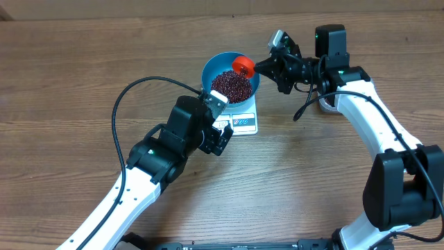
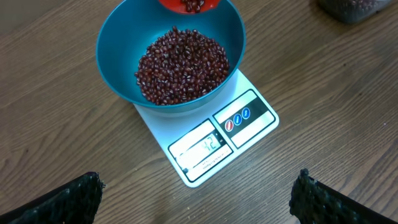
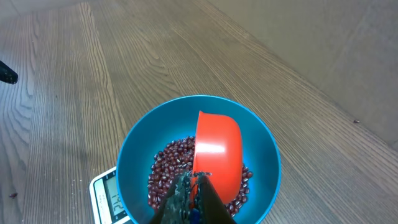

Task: Scoop item into bowl and weigh 150g on scale
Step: 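Tilt the scoop with the right gripper to pour beans into the bowl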

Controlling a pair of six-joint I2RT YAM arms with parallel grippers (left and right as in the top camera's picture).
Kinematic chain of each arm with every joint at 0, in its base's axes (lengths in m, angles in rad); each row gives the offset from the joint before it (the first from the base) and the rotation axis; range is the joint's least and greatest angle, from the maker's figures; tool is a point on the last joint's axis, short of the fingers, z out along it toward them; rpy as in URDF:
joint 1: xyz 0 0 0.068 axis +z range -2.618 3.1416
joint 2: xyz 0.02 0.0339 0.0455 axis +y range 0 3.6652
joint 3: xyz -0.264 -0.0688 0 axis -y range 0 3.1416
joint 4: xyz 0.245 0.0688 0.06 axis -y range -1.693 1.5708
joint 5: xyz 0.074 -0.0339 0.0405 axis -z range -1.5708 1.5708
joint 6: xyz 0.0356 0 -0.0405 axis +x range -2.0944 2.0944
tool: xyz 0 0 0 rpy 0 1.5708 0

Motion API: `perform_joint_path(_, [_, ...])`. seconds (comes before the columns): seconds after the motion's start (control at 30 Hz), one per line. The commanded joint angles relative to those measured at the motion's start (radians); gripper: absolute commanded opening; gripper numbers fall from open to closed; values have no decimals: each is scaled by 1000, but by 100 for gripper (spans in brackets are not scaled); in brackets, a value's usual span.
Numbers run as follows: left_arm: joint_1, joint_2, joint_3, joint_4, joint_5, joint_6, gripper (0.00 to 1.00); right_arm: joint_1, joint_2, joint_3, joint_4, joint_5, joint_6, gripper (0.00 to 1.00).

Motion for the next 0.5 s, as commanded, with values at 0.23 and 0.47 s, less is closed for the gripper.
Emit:
perform_joint_path(0.23, [4,0,29,6,8,13,100,7,3,-1,-21,-35,-187,4])
perform_joint_path(0.47, [4,0,29,6,8,13,100,7,3,-1,-20,-35,-217,4])
